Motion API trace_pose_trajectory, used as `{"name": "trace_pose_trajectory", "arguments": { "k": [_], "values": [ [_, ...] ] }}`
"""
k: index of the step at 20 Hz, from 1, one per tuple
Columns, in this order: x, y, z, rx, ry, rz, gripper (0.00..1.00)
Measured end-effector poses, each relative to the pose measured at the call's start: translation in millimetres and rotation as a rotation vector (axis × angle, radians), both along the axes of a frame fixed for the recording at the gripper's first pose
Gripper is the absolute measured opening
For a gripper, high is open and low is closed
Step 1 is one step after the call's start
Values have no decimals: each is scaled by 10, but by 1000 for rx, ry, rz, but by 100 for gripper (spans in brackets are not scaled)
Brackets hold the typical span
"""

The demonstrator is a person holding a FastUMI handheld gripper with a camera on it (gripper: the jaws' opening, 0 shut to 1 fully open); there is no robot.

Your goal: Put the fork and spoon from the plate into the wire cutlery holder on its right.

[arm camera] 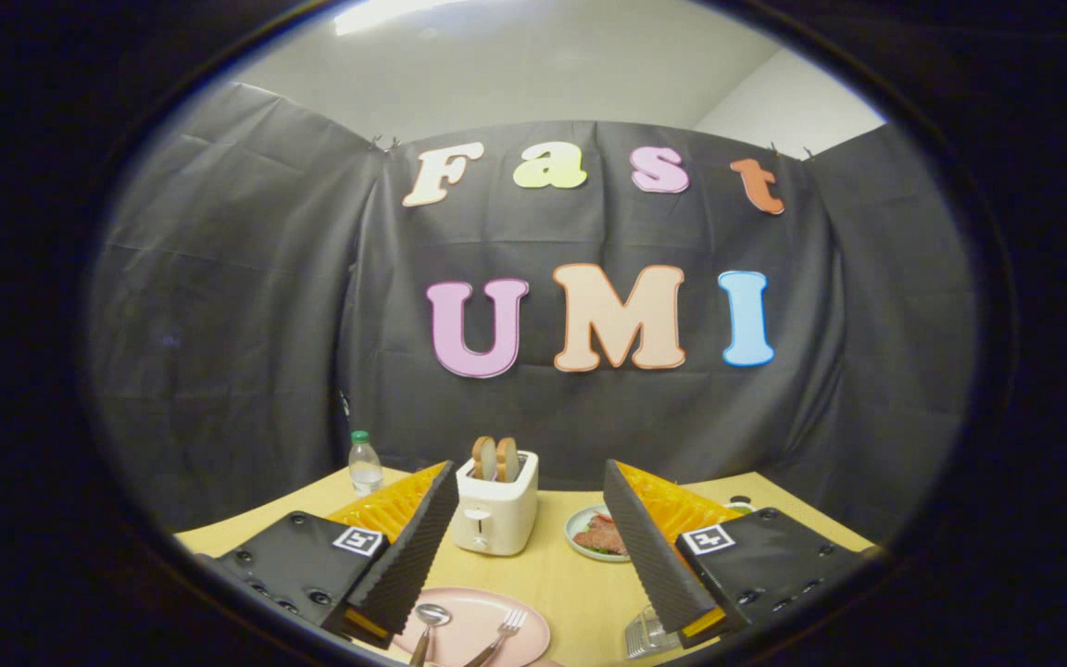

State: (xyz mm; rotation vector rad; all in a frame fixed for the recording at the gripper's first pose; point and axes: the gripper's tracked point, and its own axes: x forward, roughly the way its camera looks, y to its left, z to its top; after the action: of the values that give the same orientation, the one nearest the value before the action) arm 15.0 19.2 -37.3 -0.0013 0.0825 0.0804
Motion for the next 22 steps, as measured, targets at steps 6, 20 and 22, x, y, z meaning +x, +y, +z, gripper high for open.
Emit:
{"name": "trace_pose_trajectory", "arguments": {
  "k": [6, 20, 22],
  "values": [
    [-26, 149, -614, -49, 141, 62, 100],
    [-418, 289, -2165, -114, 550, 137, 100],
    [-478, 279, -2355, -123, 611, 135, 100]
  ]
}}
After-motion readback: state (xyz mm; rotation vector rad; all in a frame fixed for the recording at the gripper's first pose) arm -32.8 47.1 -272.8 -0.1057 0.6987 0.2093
